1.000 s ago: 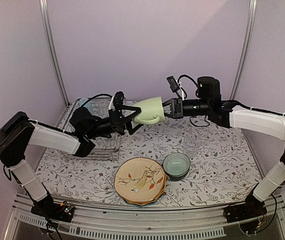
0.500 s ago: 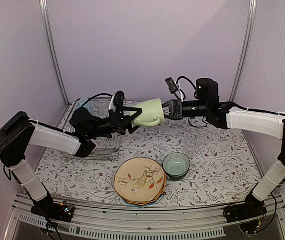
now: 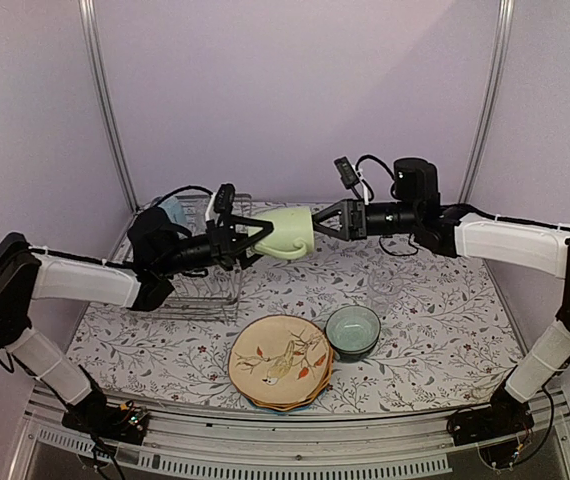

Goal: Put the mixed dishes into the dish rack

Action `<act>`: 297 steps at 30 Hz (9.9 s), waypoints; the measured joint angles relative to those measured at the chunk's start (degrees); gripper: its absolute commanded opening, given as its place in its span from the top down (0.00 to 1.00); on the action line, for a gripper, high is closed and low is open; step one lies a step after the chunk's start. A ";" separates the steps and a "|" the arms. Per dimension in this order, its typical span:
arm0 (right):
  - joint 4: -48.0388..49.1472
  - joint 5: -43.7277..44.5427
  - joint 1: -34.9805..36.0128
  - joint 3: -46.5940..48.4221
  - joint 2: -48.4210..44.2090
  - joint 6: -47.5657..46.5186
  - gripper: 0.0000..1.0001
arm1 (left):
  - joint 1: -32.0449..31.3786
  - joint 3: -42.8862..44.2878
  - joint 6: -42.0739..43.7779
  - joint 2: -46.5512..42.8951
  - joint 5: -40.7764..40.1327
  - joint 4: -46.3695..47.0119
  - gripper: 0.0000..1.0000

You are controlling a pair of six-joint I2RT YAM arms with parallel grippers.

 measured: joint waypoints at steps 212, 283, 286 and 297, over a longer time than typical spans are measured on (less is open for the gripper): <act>3.28 -5.05 0.98 3.63 0.94 7.87 0.82 | -4.61 2.95 7.08 2.49 -6.91 10.14 0.84; -18.69 18.99 -1.95 -6.60 -8.55 -8.09 0.11 | 25.20 71.89 62.64 36.30 -50.16 -118.07 0.83; -18.69 18.99 -1.95 -6.82 -8.55 -8.07 0.10 | 26.12 72.81 62.62 36.92 -49.62 -118.14 0.74; -18.69 18.99 -1.95 -7.15 -8.55 -8.07 0.10 | 27.30 75.60 62.69 38.75 -48.70 -119.47 0.30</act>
